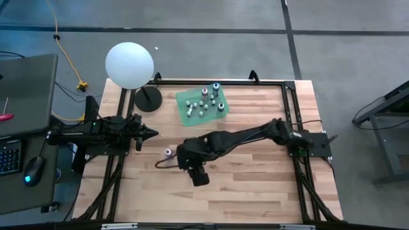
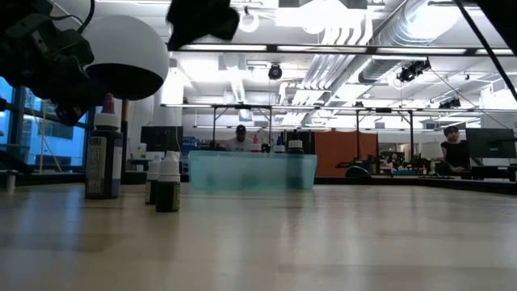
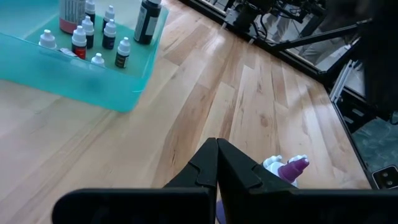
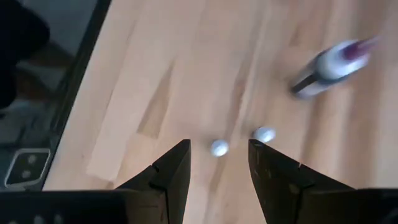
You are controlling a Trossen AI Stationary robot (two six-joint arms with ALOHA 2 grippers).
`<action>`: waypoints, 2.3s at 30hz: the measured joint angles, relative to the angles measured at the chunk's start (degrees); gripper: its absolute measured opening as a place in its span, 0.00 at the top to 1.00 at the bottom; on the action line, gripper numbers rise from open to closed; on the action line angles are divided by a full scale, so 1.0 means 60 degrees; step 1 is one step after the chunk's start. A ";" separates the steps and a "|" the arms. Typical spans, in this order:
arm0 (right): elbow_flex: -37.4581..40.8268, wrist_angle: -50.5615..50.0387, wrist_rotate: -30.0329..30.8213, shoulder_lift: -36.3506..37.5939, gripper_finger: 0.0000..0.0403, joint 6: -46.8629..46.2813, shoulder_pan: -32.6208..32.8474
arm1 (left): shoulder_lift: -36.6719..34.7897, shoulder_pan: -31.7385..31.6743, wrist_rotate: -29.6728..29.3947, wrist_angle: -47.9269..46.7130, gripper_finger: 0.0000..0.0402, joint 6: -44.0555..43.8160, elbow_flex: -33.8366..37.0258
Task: Pick & Place food coloring
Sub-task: Put the small green dye bottle in the green bin
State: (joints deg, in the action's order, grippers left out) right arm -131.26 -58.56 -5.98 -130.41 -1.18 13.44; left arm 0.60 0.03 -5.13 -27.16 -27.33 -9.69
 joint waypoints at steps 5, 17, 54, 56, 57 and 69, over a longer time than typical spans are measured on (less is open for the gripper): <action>0.0007 -0.0243 -0.0562 -0.0710 0.62 0.0028 0.0026 | 0.0000 -0.0004 0.0001 0.0000 1.00 0.0000 0.0000; -0.0004 0.0022 0.0074 -0.1721 0.63 0.0206 0.0013 | 0.0000 0.0000 0.0001 0.0000 1.00 0.0000 0.0000; 0.0758 0.0862 0.0268 -0.1757 0.63 -0.0908 0.0038 | 0.0000 -0.0001 -0.0003 0.0000 1.00 0.0000 0.0000; 0.0758 0.0845 0.0249 -0.1757 0.64 -0.0908 0.0038 | 0.0000 0.0000 -0.0003 0.0000 1.00 0.0000 0.0000; 0.0758 0.0839 0.0235 -0.1757 0.65 -0.0908 0.0038 | 0.0000 -0.0004 -0.0003 0.0000 1.00 0.0000 0.0000; 0.0761 0.0922 0.0157 -0.1757 0.78 -0.0906 0.0038 | 0.0000 0.0000 -0.0003 0.0000 1.00 0.0000 0.0000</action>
State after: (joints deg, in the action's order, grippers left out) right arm -126.69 -53.03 -5.04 -140.94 -6.62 13.67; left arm 0.60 0.03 -5.15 -27.16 -27.33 -9.69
